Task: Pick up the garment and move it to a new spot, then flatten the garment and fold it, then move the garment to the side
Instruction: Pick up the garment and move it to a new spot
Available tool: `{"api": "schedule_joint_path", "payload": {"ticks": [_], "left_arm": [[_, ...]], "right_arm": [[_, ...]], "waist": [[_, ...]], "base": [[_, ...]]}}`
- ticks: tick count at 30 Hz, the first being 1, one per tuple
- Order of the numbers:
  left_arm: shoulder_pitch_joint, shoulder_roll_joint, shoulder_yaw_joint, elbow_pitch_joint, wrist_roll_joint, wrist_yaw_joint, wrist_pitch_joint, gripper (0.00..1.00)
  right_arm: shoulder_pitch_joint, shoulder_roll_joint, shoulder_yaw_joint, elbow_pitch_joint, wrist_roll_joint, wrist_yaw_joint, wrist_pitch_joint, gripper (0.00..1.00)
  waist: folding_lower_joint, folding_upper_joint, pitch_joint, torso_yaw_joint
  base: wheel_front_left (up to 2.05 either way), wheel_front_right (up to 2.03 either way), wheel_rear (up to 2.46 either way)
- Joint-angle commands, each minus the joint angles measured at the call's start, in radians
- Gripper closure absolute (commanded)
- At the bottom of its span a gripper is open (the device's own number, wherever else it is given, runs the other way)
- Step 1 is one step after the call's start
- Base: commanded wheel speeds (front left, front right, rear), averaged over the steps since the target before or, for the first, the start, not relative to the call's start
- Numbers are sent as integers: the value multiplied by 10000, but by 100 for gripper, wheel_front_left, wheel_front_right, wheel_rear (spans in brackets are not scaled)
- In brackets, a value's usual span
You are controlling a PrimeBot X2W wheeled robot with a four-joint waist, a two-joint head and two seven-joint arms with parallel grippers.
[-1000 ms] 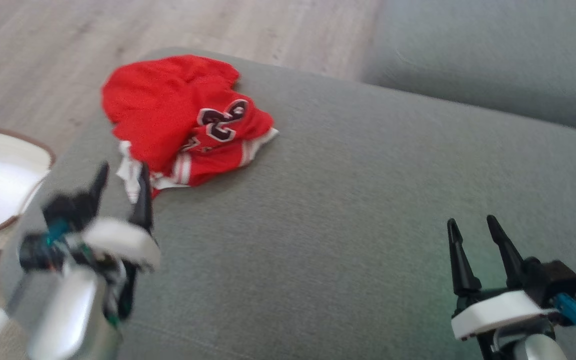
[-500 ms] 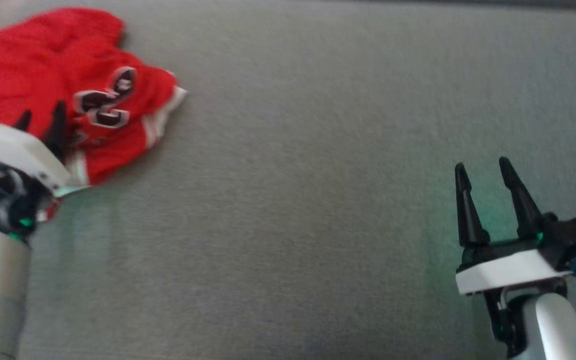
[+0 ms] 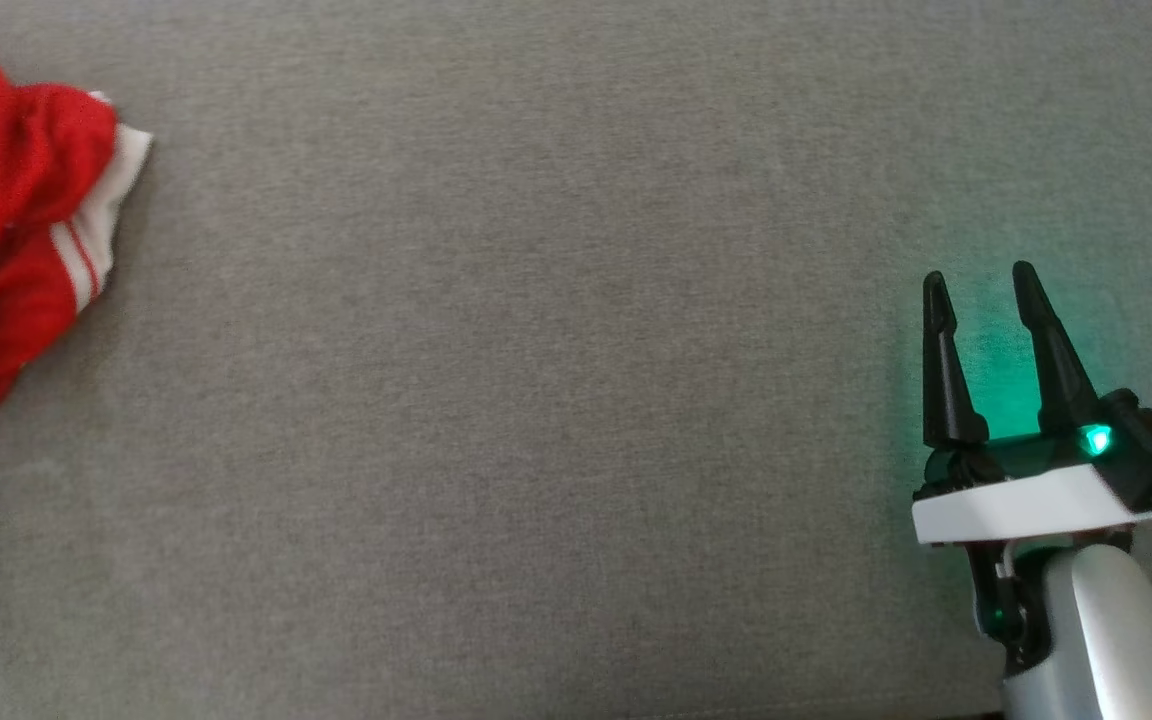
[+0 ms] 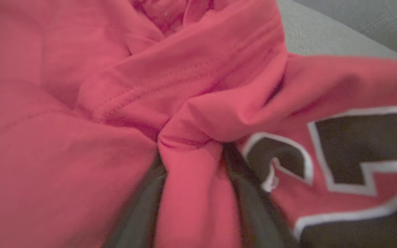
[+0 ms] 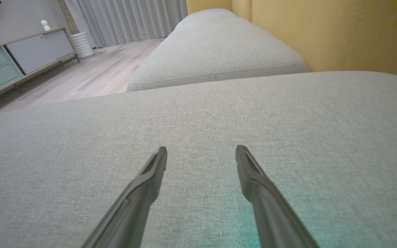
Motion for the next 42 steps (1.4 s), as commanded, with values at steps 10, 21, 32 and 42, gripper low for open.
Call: {"api": "schedule_joint_path", "payload": {"ticks": [10, 21, 32, 42], "left_arm": [[157, 1417, 136, -1452, 770, 217, -121, 100], [-1175, 1073, -632, -3243, 1249, -373, -884, 100], [-2747, -747, -1960, -4363, 740, -796, -697, 100], [-2419, -2561, -3756, -4354, 894, -896, -1043, 100]], "right_arm": [[-215, -66, 336, 375, 386, 77, -402, 0], [334, -66, 433, 1148, 696, 77, -512, 0], [812, -66, 367, 1131, 800, 77, -369, 0], [702, -66, 455, 665, 815, 77, -84, 0]], "waist": [[-2, 0, -1186, 89], [-2, 0, -3633, 590], [-2, 0, -4649, -330], [-2, 0, -4131, -2158]], "base": [[0, 0, 0], [0, 0, 0], [0, 0, 0], [0, 0, 0]]}}
